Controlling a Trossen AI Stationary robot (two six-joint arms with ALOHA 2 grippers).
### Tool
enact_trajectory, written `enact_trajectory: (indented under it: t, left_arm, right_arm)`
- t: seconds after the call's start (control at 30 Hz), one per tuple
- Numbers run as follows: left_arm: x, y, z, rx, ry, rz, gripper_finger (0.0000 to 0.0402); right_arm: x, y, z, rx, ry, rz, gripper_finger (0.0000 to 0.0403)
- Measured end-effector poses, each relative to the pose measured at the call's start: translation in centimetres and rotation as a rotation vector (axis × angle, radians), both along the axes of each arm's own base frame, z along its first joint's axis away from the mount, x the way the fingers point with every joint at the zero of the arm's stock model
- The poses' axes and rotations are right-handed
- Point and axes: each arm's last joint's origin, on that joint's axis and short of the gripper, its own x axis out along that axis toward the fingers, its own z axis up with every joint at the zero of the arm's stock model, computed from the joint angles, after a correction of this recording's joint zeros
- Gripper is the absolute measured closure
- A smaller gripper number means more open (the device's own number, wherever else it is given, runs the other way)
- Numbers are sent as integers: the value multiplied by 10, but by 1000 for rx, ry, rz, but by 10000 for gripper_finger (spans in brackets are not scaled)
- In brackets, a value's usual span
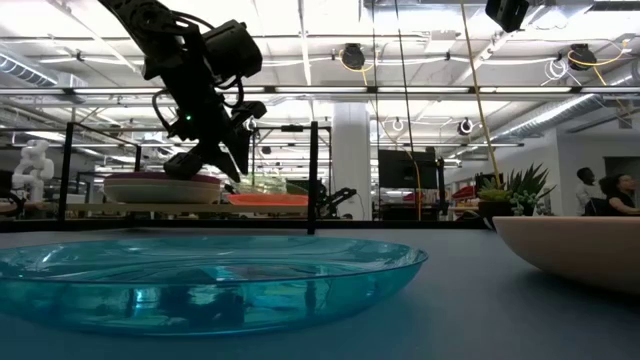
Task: Place and stack plates onto a shelf
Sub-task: Stack the green plate on top of the pink plate on the shelf, then stack the light orange plate on top of the violet plate on the shelf
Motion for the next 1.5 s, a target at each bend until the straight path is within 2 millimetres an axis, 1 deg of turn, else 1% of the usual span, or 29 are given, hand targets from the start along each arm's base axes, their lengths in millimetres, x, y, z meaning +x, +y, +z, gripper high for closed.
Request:
enact_trajectory:
  t: [0.17, 0.37, 0.47, 0.67, 0.83, 0.97, 1.2, 1.33, 1.4, 1.5]
  left_arm:
    - [0, 0, 0, 0, -2, -1, 285]
    - [2, 0, 1, -17, 3, -71, 257]
    - [2, 0, 1, -20, 0, -71, 231]
    - [3, 0, 2, -24, -23, -61, 167]
    - [9, 2, 7, 5, -103, -70, 129]
    - [11, 2, 9, 17, -130, -72, 122]
    - [10, 2, 9, 26, -112, -79, 121]
    - [9, 2, 16, 48, -112, -105, 121]
    - [4, 2, 19, 52, -89, -123, 121]
    - [2, 3, 28, 67, -103, -142, 121]
  right_arm:
    - [0, 0, 0, 0, 0, 0, 403]
    - [0, 0, 0, 0, 0, 0, 403]
    - [0, 0, 0, 0, 1, 0, 403]
    - [0, 0, 0, 0, 1, 0, 403]
    - [0, 0, 0, 0, 0, 0, 403]
    - [0, 0, 0, 0, 1, 1, 403]
    - [0, 0, 0, 2, 1, 3, 403]
    - [0, 0, 0, 2, 0, 4, 403]
    - [0, 0, 0, 2, 1, 4, 403]
    - [0, 0, 0, 2, 2, 4, 403]
